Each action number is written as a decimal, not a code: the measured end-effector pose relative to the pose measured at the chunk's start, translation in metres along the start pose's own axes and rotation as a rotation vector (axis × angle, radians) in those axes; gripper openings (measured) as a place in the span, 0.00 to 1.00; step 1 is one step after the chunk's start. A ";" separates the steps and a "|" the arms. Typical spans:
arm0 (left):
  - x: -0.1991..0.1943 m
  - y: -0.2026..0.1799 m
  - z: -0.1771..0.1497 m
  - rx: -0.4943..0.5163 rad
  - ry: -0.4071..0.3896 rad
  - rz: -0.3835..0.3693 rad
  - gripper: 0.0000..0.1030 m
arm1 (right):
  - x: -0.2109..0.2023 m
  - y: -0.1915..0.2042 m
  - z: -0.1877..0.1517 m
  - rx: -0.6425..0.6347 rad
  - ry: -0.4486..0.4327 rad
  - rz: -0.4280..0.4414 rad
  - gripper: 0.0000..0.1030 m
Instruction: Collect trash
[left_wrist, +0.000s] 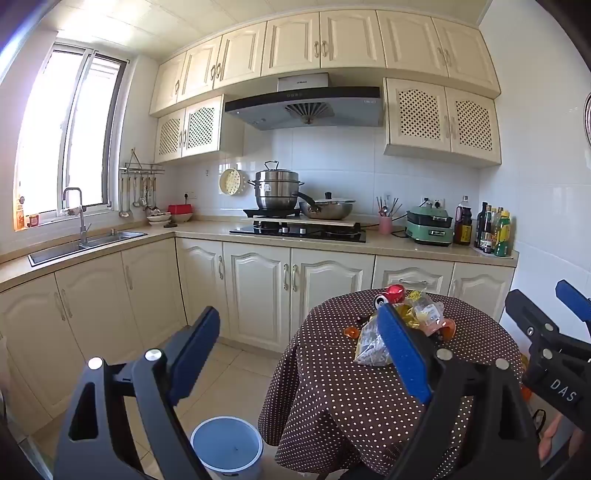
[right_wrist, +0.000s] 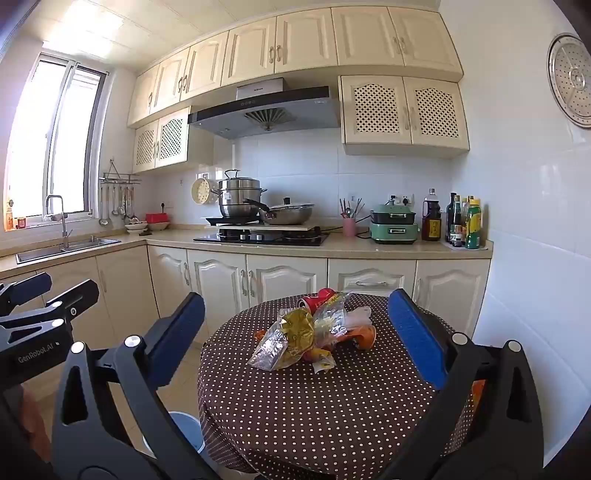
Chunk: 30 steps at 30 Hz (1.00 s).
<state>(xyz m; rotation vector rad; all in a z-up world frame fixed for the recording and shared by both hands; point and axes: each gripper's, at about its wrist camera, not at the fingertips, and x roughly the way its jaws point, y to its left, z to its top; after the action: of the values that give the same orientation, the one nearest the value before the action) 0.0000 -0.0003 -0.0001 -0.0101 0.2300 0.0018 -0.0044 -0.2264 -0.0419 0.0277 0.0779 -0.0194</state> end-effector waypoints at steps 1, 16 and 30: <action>0.000 0.000 0.000 -0.001 0.003 0.000 0.83 | -0.001 0.000 0.001 0.000 -0.001 -0.001 0.94; 0.002 -0.002 -0.002 0.003 0.000 -0.001 0.83 | 0.000 -0.001 -0.006 0.006 0.006 -0.004 0.94; 0.002 -0.002 -0.005 0.004 0.003 -0.002 0.83 | -0.001 -0.008 -0.005 0.012 0.011 -0.004 0.94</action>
<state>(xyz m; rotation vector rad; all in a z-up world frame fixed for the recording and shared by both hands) 0.0006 -0.0022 -0.0054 -0.0066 0.2325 -0.0009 -0.0060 -0.2338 -0.0473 0.0400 0.0884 -0.0236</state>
